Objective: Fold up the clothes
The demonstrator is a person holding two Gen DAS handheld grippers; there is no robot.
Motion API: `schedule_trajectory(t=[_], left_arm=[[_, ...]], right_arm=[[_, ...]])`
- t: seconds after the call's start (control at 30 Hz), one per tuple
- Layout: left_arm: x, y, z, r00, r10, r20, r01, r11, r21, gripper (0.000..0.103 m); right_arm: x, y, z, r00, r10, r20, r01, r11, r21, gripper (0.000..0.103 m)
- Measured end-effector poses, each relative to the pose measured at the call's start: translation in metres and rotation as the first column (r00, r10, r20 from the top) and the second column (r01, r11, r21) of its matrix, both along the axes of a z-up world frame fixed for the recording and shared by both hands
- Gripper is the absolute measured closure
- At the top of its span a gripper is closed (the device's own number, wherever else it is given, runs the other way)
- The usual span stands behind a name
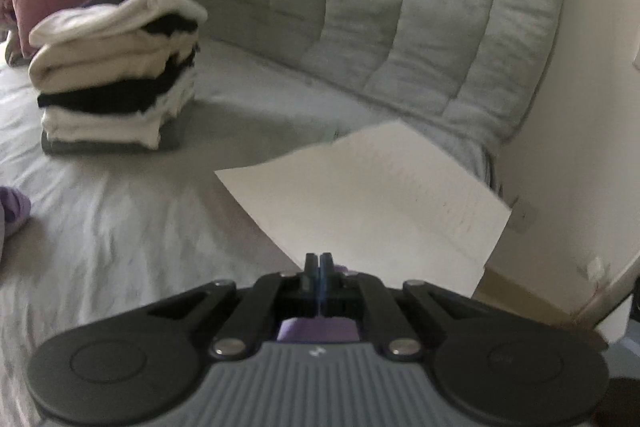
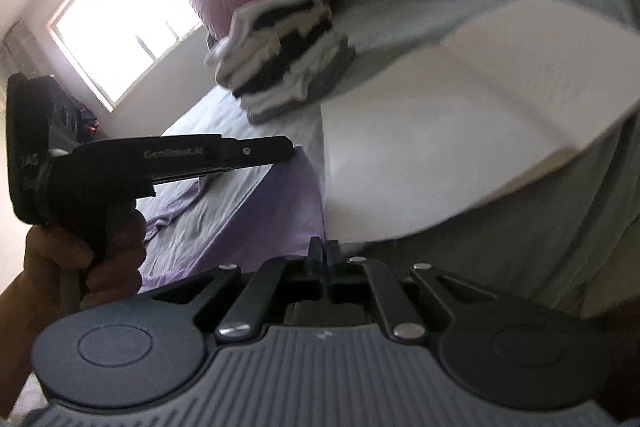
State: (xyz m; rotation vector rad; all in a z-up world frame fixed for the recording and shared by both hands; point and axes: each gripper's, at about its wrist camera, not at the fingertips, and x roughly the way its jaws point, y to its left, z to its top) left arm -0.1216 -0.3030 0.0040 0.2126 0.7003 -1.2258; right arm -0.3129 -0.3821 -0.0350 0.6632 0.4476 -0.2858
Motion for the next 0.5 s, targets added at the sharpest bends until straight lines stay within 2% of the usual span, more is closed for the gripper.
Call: schedule_trajectory(t=[0.2, 0.5], left_arm=[[-0.009, -0.012, 0.003, 1.000, 0.018, 0.012, -0.017, 0.998, -0.054, 0.103], [-0.008, 0.004, 0.013, 0.997, 0.081, -0.011, -0.081, 0.982, -0.170, 0.103]], right_arm=[[-0.010, 0.006, 0.016, 0.999, -0.031, 0.008, 0.032, 0.994, -0.101, 0.100], [-0.013, 0.003, 0.018, 0.999, -0.037, -0.009, 0.036, 0.995, -0.097, 0.100]])
